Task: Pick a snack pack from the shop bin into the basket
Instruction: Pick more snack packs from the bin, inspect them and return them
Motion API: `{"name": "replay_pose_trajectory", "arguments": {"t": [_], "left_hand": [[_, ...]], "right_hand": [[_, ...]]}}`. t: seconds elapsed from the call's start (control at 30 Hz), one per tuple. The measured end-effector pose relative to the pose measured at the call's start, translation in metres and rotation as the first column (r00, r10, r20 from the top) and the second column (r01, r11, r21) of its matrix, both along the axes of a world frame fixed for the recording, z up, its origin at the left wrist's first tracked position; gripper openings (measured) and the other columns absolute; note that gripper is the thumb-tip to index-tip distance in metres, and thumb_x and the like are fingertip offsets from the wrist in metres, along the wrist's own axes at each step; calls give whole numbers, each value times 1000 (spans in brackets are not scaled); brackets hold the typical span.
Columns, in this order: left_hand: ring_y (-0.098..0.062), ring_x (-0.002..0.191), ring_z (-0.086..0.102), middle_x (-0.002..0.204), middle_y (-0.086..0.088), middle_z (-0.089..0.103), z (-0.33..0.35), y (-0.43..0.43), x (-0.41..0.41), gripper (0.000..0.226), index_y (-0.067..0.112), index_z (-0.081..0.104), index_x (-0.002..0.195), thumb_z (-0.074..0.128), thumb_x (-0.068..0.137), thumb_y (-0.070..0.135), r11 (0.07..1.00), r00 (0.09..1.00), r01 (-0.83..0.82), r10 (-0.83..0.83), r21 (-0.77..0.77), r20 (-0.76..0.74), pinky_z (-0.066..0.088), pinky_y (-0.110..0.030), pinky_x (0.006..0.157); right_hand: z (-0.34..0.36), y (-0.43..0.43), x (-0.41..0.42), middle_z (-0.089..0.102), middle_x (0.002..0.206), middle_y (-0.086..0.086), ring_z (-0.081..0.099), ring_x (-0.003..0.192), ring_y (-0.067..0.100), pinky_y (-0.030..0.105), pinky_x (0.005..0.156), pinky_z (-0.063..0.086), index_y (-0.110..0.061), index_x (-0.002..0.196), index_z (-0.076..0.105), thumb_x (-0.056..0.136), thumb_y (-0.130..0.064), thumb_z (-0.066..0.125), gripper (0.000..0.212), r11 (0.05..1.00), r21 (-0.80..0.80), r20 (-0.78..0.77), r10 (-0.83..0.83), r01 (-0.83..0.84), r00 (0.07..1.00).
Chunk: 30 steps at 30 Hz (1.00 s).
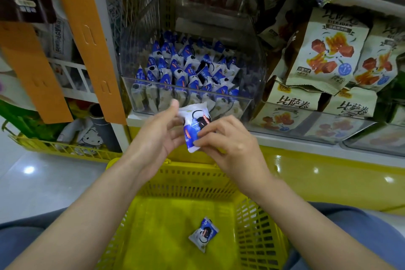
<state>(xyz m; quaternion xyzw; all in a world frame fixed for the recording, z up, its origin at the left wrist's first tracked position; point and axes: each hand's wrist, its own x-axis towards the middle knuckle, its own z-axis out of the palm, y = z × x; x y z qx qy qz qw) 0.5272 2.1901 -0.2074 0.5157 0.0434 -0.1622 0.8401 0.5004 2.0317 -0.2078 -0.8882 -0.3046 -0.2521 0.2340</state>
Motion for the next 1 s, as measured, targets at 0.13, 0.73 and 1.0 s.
{"name": "replay_pose_trajectory", "arguments": {"t": [0.13, 0.73, 1.0], "left_hand": [[-14, 78, 68, 92, -9, 72, -2, -5, -4, 22, 6, 61, 109, 54, 91, 18, 986, 994, -107, 102, 128, 46, 54, -21, 62], [1, 84, 59, 94, 12, 62, 32, 5, 19, 17, 27, 55, 107, 52, 93, 18, 789, 801, -383, 25, 481, 598, 46, -10, 73], [-24, 99, 55, 106, -5, 63, 29, 37, 55, 30, 15, 60, 109, 39, 97, 33, 85, 683, -604, -459, 793, 569, 35, -35, 84]], "right_hand": [[-2, 3, -1, 66, 95, 7, 56, 89, 24, 34, 70, 51, -9, 93, 71, 77, -15, 73, 16, 981, -185, 48, 70, -60, 996], [27, 1, 12, 67, 90, -7, 63, 82, -3, 9, 72, 47, -24, 95, 63, 82, -9, 63, 20, 670, 674, -548, 169, 313, 819], [75, 4, 98, 62, 93, -13, 60, 80, -4, 6, 70, 47, -14, 113, 58, 88, -21, 62, 26, 780, 520, -331, -193, 350, 924]]}}
